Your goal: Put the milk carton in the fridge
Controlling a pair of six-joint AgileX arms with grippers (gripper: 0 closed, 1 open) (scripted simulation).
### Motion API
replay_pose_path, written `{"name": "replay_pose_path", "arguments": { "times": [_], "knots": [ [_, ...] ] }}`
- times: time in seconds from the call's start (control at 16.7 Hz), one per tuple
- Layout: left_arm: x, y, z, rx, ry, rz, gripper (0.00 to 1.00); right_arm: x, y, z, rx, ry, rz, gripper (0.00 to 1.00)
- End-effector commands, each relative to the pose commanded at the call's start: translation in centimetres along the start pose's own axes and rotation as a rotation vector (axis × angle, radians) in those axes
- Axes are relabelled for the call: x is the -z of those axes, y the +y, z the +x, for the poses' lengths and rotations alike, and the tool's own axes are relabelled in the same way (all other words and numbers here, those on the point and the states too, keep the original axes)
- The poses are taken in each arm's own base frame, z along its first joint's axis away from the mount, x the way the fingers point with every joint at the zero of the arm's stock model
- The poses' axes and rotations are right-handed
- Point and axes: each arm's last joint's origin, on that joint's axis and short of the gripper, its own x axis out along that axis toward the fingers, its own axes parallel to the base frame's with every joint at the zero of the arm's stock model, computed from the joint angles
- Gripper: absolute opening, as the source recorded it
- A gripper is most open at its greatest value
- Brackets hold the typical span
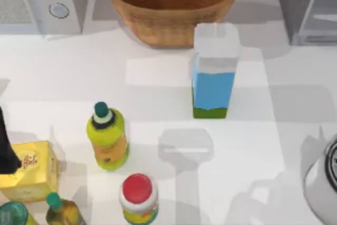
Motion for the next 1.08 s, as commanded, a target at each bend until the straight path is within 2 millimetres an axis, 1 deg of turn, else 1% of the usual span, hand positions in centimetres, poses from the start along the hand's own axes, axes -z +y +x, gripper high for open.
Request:
{"name": "replay_pose_path", "arguments": {
  "times": [0.12,0.24,0.42,0.6,0.72,0.84,0.96,1.08],
  "knots": [
    [0.0,0.0,0.0,0.000,0.000,0.000,1.00,0.0,0.0,0.0,0.000,0.000,0.000,1.00],
    [0.0,0.0,0.0,0.000,0.000,0.000,1.00,-0.6,0.2,0.1,-0.012,-0.014,-0.002,1.00],
    [0.0,0.0,0.0,0.000,0.000,0.000,1.00,-2.6,1.2,0.6,-0.062,-0.053,-0.001,1.00],
    [0.0,0.0,0.0,0.000,0.000,0.000,1.00,-5.0,3.0,2.1,-0.132,-0.077,0.013,1.00],
    [0.0,0.0,0.0,0.000,0.000,0.000,1.00,-6.3,4.8,3.8,-0.178,-0.068,0.026,1.00],
    [0.0,0.0,0.0,0.000,0.000,0.000,1.00,-7.0,7.5,6.1,-0.216,-0.037,0.039,1.00],
    [0.0,0.0,0.0,0.000,0.000,0.000,1.00,-6.7,10.9,8.5,-0.242,0.008,0.049,1.00],
    [0.0,0.0,0.0,0.000,0.000,0.000,1.00,-5.3,14.7,10.6,-0.248,0.058,0.052,1.00]
  ]
}}
